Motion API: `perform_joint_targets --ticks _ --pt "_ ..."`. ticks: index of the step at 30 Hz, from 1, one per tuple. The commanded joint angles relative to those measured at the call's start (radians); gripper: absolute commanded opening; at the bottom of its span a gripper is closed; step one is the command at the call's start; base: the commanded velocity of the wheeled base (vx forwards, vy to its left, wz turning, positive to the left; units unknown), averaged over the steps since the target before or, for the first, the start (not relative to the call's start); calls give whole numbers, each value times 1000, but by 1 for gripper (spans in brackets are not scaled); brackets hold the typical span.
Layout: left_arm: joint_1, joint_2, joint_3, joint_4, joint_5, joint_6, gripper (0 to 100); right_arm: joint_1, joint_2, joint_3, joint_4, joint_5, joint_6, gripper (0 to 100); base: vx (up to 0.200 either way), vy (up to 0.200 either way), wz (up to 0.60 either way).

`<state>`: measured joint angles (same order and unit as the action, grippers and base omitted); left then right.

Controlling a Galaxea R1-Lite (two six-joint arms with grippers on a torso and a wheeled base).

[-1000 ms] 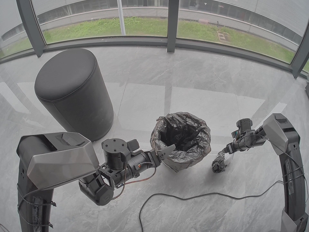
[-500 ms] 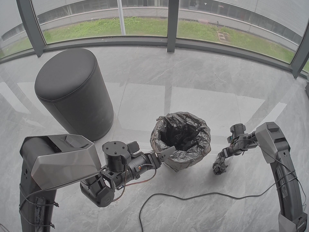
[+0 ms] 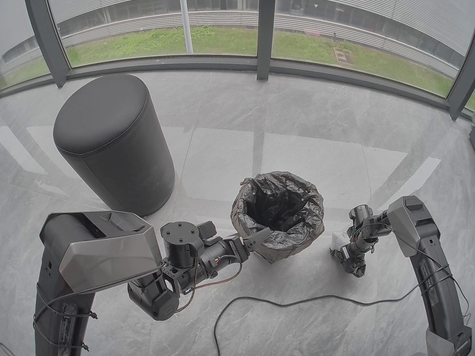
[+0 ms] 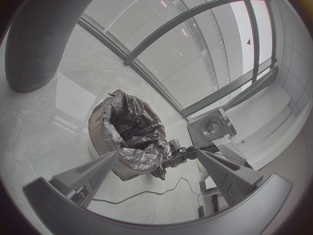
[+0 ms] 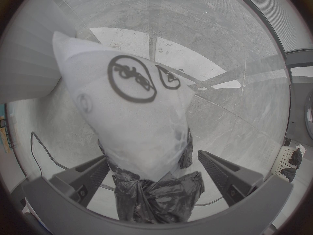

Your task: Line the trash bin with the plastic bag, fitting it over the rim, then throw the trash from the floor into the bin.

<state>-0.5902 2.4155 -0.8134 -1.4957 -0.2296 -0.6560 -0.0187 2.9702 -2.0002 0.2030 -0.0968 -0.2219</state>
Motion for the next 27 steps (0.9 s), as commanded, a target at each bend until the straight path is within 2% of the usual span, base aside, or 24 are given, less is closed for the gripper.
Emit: perform_joint_targets --ticks 1,3,8,12,13,14,16,17,18,20,23,27 --pt "0 14 -7 -4 -1 -1 100 0 10 0 -5 8 -2 0 0 0 0" --pt "0 14 -9 -6 -1 -1 100 0 10 0 -8 11 -2 0 0 0 0" --pt "3 -24 -47 -46 -1 -10 100 6 -27 0 -290 74 -19 0 0 0 0" --pt "9 -76 -66 -47 -1 -14 100 2 -149 0 -333 123 -56 0 0 0 0" --pt "9 -113 -66 -47 -1 -19 100 -9 -227 0 -375 160 -82 0 0 0 0" --pt "9 -113 -66 -47 -1 -19 100 -9 -227 0 -375 160 -82 0 0 0 0" --pt "15 -181 -61 -47 -1 -27 100 -60 -376 0 -462 201 -163 0 0 0 0" --pt "20 -193 -61 -47 -1 -25 100 -70 -408 0 -470 212 -182 0 0 0 0" --pt "30 -225 -59 -47 -1 -24 100 -89 -493 0 -473 246 -218 0 0 0 0" --pt "46 -271 -53 -46 -1 -21 100 -93 -623 0 -470 302 -238 0 0 0 0" --pt "72 -339 -27 -46 -1 -19 100 -67 -800 0 -427 370 -237 0 0 0 0" --pt "89 -385 14 -46 -1 -17 100 77 -916 54 -378 463 -220 0 0 0 0"
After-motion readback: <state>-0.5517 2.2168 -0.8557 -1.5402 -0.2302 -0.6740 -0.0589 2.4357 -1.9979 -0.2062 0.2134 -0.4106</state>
